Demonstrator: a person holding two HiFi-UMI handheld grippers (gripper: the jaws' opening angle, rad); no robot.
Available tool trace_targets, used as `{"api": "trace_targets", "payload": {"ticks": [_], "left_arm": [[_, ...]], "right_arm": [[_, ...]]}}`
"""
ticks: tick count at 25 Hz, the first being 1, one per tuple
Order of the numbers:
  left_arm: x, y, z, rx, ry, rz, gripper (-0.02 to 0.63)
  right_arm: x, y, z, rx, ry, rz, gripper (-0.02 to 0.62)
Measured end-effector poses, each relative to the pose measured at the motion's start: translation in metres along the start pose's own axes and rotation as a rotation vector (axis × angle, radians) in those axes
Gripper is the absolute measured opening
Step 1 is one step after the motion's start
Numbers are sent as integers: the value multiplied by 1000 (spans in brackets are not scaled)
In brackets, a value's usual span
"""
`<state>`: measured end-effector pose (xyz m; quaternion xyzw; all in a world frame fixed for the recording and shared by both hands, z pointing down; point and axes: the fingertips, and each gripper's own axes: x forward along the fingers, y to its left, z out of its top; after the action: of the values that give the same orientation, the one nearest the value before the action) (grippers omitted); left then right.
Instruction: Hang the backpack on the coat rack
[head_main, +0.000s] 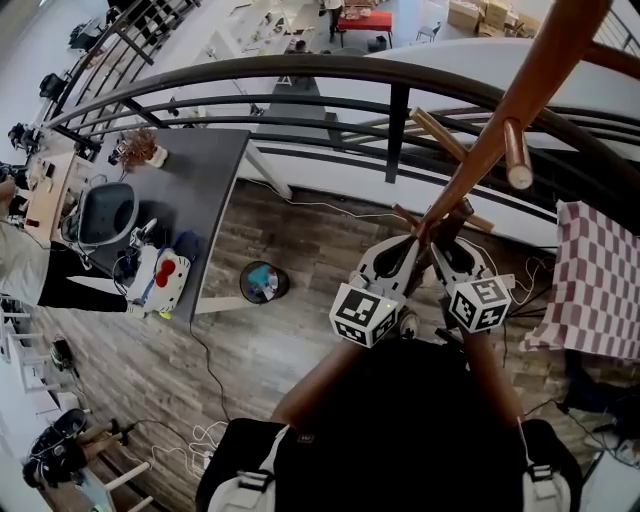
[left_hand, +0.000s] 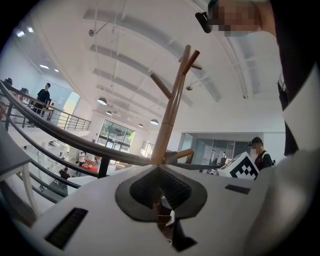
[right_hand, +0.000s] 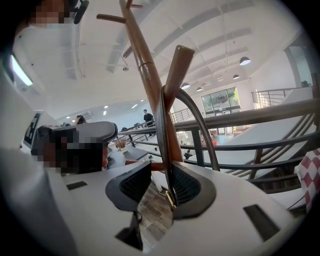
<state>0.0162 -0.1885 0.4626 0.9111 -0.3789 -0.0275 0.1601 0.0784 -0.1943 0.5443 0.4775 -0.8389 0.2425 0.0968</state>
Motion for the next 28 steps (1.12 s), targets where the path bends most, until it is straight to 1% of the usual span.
{"api": "trace_targets", "payload": {"ticks": [7,16,19,23,26,27,28], "left_arm": [[-1,-2,2,-3,-6,-10,9],[-5,-5,6,-5,-20,-28,9],[-6,-5,5,-8,-17,-42,9],[-9,-2,9,13,-21,-52,9],[-11,3,10,6,-22,-60,8],[-12,4,10,2,-19,-65,8],[-13,4,9,-2,-16,-70,8]], "right_arm": [[-9,-5,8,-3,-35,-31,115],[-14,-4,10,-7,-47,-62,115],[-18,-5,9,-11,-54,-88,115],[-23,-4,12,-14,-76,-130,115],[-29,1,11,-2,-94,-160,112],[-30,2,11,4,-102,-171,103],[-32,2,11,12,-109,-183,78]]}}
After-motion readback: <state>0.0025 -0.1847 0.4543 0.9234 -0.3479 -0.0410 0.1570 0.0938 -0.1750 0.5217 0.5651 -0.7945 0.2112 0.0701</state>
